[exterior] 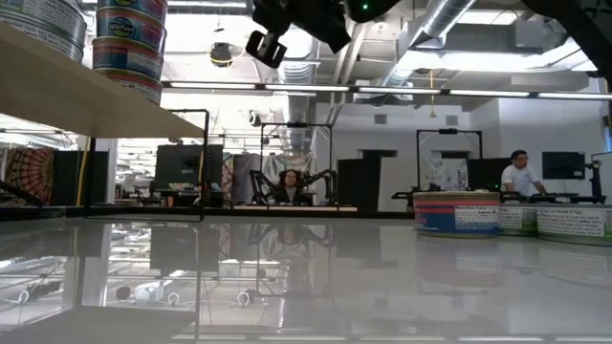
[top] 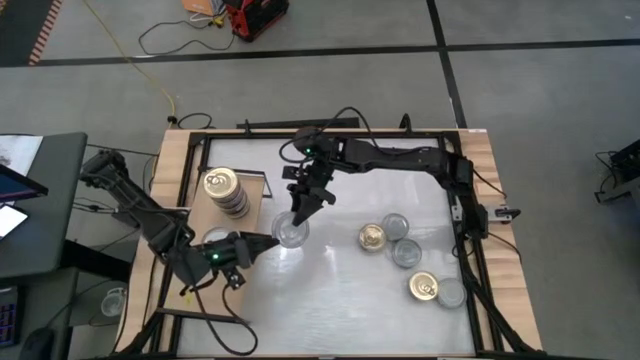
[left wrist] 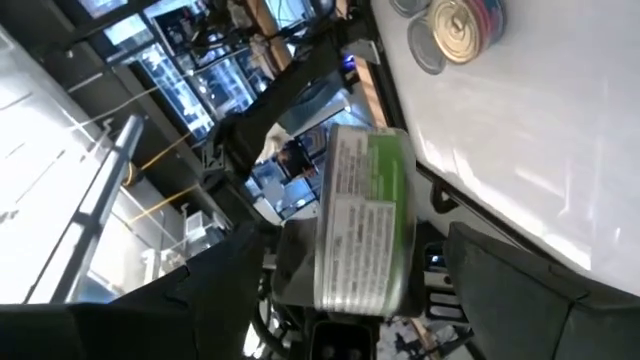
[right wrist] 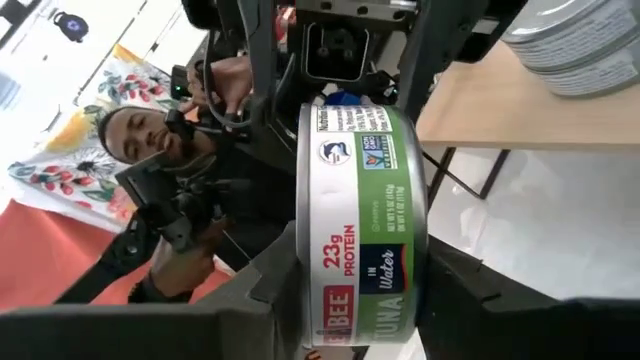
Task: Stack canned seafood by type on shelf
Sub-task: Stack the blue tuna can on top of the blue tuna can on the shelf
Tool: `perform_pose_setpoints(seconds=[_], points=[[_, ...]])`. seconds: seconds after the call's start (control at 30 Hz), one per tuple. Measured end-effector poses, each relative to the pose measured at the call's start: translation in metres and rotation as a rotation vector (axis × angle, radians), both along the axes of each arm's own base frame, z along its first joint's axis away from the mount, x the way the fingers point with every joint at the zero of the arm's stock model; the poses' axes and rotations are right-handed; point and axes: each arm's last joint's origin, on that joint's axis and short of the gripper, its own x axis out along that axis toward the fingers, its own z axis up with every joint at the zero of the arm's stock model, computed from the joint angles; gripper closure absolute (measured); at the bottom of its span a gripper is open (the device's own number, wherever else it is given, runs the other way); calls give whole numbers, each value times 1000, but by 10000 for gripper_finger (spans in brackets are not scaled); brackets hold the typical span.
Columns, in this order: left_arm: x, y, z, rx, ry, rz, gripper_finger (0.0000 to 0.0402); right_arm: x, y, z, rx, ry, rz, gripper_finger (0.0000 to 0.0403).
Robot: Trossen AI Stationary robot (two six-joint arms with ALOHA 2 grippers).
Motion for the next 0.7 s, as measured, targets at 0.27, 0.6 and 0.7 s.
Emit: perform_pose_setpoints(seconds=[0.27,0.6,0.7], points=[[10,11,0,-8,18,-26,107,2,3,2,-7,-9,-21,239],[16,19,0,-15,37,-51,157,3,-2,4,-9,-24,-51,226],[16,19,0,-16,36,-53,199,3,-2,5,-6,-23,-53,224]])
